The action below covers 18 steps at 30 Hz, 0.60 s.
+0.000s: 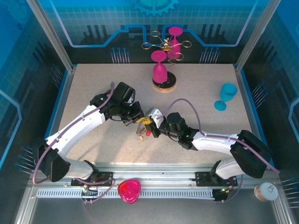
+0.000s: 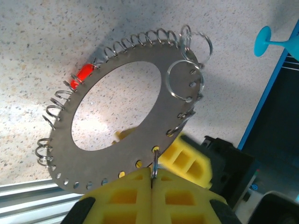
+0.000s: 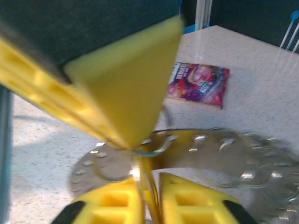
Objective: Put the keys on the keyring
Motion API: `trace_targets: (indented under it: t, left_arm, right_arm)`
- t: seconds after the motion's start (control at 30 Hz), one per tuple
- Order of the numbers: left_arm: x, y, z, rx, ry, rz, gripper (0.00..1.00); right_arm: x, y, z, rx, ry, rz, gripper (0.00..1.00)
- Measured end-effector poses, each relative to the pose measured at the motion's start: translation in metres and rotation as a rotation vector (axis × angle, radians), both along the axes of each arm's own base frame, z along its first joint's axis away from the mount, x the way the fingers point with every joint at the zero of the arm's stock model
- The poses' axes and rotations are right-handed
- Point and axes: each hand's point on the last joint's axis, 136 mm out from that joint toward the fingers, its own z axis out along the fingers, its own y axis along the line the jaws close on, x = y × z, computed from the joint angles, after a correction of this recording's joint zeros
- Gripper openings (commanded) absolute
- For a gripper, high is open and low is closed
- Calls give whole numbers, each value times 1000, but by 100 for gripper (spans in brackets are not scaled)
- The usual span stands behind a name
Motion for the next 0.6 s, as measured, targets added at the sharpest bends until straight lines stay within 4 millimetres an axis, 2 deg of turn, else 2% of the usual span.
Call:
trace_targets:
  t: [0.4, 0.43, 0.5, 0.6]
  left_arm:
    - [-1, -2, 0, 0, 0, -7, 0]
    - [-1, -2, 0, 0, 0, -7, 0]
    - [-2, -2, 0, 0, 0, -7, 0]
    - [-3, 0, -1, 4, 7, -6, 0]
  right_arm:
    - [5, -17, -10, 1, 41, 17, 1]
    - [5, -17, -10, 4, 46, 22, 7]
    - [6, -19, -10, 12, 63, 32, 30]
    - [9, -25, -16, 3, 102, 20, 45]
